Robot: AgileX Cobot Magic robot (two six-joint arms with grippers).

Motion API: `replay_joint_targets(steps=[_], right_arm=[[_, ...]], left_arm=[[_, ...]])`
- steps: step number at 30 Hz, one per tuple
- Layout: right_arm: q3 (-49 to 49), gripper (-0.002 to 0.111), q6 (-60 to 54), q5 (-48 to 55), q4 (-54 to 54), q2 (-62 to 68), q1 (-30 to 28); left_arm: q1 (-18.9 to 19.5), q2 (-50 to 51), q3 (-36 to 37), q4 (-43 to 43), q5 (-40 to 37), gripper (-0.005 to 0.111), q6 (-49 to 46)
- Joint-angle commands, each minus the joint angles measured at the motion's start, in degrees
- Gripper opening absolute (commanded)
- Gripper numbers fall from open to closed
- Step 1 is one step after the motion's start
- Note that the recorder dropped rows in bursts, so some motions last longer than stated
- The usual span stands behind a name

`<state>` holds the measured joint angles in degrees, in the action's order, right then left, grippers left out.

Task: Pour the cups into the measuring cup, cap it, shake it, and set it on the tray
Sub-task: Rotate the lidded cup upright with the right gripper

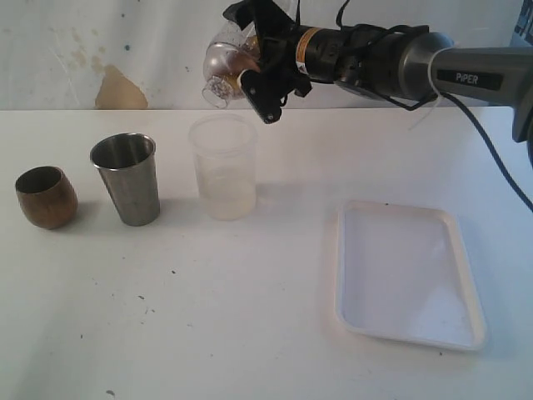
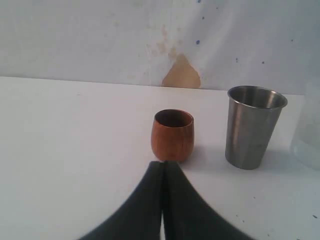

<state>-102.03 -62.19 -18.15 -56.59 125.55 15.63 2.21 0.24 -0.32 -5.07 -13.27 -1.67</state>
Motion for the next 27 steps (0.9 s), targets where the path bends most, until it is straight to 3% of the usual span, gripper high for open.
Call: replay_joint_targets(steps=[1,6,16,19,27], right_arm=[[-0.82,0.0,1.17,-1.36,0.59,-0.92,-0.19],[-0.82,0.0,10.66,-0.31,0.74,-0.92,-0.19],[-0.72,0.0,77.49,11.62,5.49,-0.92,-0.19],[-0.72,0.0,91.33,11.62,5.49,-0.92,-0.19],[-0.72,0.0,108.24,11.62,5.6,-0.92,-0.19]], left_arm=[[0.01,-0.24,0.32,-0.25,0.3,0.0,0.14],[0.01,-0.24,0.32,-0.25,0.3,0.0,0.14],[0.01,-0.24,0.32,-0.25,0.3,0.0,0.14],[0.01,-0.24,0.32,-0.25,0.3,0.0,0.14],[0.01,-0.24,0.32,-0.25,0.3,0.0,0.14]])
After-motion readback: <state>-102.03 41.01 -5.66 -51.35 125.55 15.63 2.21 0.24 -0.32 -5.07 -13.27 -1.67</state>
